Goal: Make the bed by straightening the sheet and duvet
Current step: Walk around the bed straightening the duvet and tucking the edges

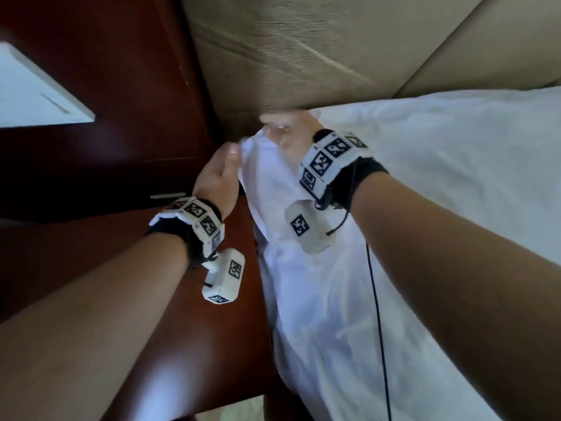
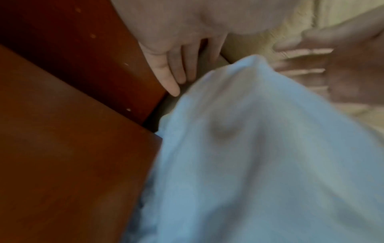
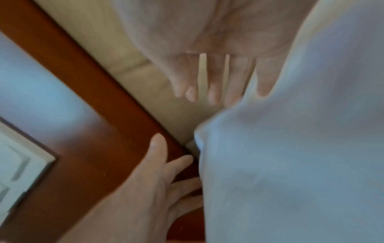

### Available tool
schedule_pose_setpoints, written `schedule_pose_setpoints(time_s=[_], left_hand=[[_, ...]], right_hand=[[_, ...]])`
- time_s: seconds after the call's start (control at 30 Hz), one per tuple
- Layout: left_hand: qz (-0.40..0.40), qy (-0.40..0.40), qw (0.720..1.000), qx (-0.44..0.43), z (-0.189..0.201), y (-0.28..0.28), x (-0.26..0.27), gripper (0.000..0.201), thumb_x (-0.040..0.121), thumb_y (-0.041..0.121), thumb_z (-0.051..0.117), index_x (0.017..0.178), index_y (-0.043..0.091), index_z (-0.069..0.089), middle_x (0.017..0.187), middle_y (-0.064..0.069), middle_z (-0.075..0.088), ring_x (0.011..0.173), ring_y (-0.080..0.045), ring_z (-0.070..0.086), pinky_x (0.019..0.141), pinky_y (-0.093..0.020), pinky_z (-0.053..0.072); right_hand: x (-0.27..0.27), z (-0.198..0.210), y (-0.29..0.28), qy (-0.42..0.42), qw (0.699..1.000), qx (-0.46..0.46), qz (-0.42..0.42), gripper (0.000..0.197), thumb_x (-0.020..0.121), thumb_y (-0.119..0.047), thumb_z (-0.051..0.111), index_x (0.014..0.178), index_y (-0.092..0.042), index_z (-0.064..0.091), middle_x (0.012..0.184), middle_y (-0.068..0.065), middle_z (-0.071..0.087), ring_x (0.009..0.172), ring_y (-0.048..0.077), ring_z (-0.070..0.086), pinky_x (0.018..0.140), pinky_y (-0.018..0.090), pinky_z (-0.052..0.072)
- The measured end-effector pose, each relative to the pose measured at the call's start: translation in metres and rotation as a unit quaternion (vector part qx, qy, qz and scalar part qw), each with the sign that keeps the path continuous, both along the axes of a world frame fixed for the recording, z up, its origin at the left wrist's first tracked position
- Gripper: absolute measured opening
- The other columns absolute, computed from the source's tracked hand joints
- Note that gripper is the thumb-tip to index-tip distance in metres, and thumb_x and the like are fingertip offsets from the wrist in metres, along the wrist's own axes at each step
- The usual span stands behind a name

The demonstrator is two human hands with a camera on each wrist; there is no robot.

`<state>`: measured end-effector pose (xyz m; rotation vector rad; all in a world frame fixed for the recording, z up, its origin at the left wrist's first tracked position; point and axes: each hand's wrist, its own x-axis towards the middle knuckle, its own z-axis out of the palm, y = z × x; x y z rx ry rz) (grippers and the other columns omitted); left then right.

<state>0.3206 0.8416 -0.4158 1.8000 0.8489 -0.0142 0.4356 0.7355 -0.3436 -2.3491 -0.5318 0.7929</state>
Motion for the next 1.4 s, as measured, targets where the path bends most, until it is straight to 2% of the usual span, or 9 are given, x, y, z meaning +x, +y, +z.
schedule_pose_setpoints(time_s=[0.17, 0.27, 0.4, 0.57, 0.73, 0.83, 0.93, 1.07, 1.4], left_hand=[[-0.222, 0.018, 0.96, 0.169, 0.024, -0.067, 0.028, 0.096, 0.078, 0.073, 0.045, 0.151, 0.032, -0.004, 0.16, -0.006, -0.005, 0.146, -0.02, -0.008, 0.115, -0.03, -0.005], [-0.255, 0.048, 0.941, 0.215, 0.017, -0.071, 0.04, 0.108, 0.072, 0.08, 0.046, 0.149, 0.032, -0.013, 0.159, -0.01, 0.002, 0.147, -0.022, -0.004, 0.116, -0.035, 0.005], [-0.286, 0.147, 0.92, 0.226, -0.015, -0.072, 0.04, 0.101, 0.068, 0.086, 0.042, 0.148, 0.032, 0.012, 0.141, -0.01, 0.046, 0.125, -0.033, 0.047, 0.099, -0.043, 0.04], [-0.273, 0.124, 0.893, 0.337, 0.012, -0.037, 0.07, 0.078, 0.072, 0.084, 0.04, 0.108, 0.016, 0.055, 0.111, -0.018, 0.062, 0.104, -0.038, 0.057, 0.082, -0.041, 0.045], [-0.209, 0.03, 0.931, 0.297, 0.037, -0.02, 0.082, 0.065, 0.088, 0.054, 0.053, 0.135, 0.011, 0.041, 0.128, -0.023, 0.049, 0.116, -0.04, 0.048, 0.094, -0.044, 0.04], [-0.222, 0.039, 0.909, 0.352, 0.026, -0.053, 0.062, 0.071, 0.09, 0.06, 0.04, 0.146, 0.019, 0.028, 0.144, -0.015, 0.032, 0.13, -0.036, 0.032, 0.108, -0.049, 0.029], [-0.266, 0.008, 0.894, 0.36, 0.043, -0.1, 0.07, 0.072, 0.091, 0.062, 0.031, 0.151, 0.025, 0.016, 0.152, -0.013, 0.021, 0.139, -0.033, 0.02, 0.115, -0.052, 0.012], [-0.347, -0.043, 0.89, 0.291, 0.064, -0.162, 0.105, 0.075, 0.089, 0.068, 0.027, 0.151, 0.032, 0.006, 0.159, -0.005, 0.0, 0.146, -0.026, 0.0, 0.116, -0.05, 0.008], [-0.379, 0.046, 0.878, 0.288, 0.032, -0.187, 0.124, 0.083, 0.084, 0.073, 0.031, 0.147, 0.039, -0.011, 0.158, 0.007, -0.018, 0.146, -0.024, -0.007, 0.114, -0.058, 0.01]], right_hand=[[0.012, 0.038, -0.106, -0.173, 0.95, -0.259, 0.021, 0.062, 0.092, -0.054, 0.042, 0.147, -0.031, 0.026, 0.158, 0.0, 0.01, 0.145, 0.024, 0.009, 0.116, 0.048, 0.01], [0.009, 0.026, -0.16, -0.147, 0.899, -0.412, -0.013, 0.092, 0.077, -0.08, 0.035, 0.149, -0.036, -0.002, 0.158, -0.004, -0.011, 0.146, 0.025, -0.01, 0.111, 0.064, 0.003], [0.018, 0.008, -0.18, -0.146, 0.897, -0.412, -0.061, 0.089, 0.077, -0.075, 0.041, 0.147, -0.031, 0.007, 0.15, 0.006, 0.028, 0.136, 0.031, 0.027, 0.108, 0.058, 0.018], [0.037, 0.021, -0.156, -0.135, 0.928, -0.339, -0.081, 0.045, 0.098, -0.05, 0.032, 0.108, -0.015, 0.059, 0.121, 0.014, 0.059, 0.113, 0.033, 0.052, 0.096, 0.043, 0.037], [0.057, 0.047, -0.146, -0.162, 0.944, -0.268, -0.105, 0.046, 0.099, -0.046, 0.031, 0.131, -0.02, 0.051, 0.134, 0.013, 0.051, 0.124, 0.033, 0.044, 0.102, 0.042, 0.032], [0.035, 0.041, -0.169, -0.146, 0.946, -0.282, -0.066, 0.062, 0.092, -0.061, 0.027, 0.148, -0.035, 0.018, 0.149, 0.003, 0.027, 0.137, 0.028, 0.024, 0.113, 0.05, 0.014], [0.033, 0.052, -0.189, -0.153, 0.946, -0.275, -0.081, 0.055, 0.095, -0.059, 0.019, 0.146, -0.039, 0.024, 0.157, -0.004, 0.009, 0.145, 0.021, 0.002, 0.115, 0.055, -0.003], [0.062, 0.059, -0.228, -0.117, 0.938, -0.306, -0.113, 0.061, 0.096, -0.052, 0.032, 0.149, -0.035, 0.009, 0.159, -0.009, -0.005, 0.146, 0.02, -0.005, 0.116, 0.054, 0.002], [0.103, 0.053, -0.241, -0.143, 0.934, -0.323, -0.057, 0.04, 0.1, -0.036, 0.036, 0.119, -0.009, 0.058, 0.127, 0.018, 0.055, 0.117, 0.035, 0.051, 0.093, 0.037, 0.041]])
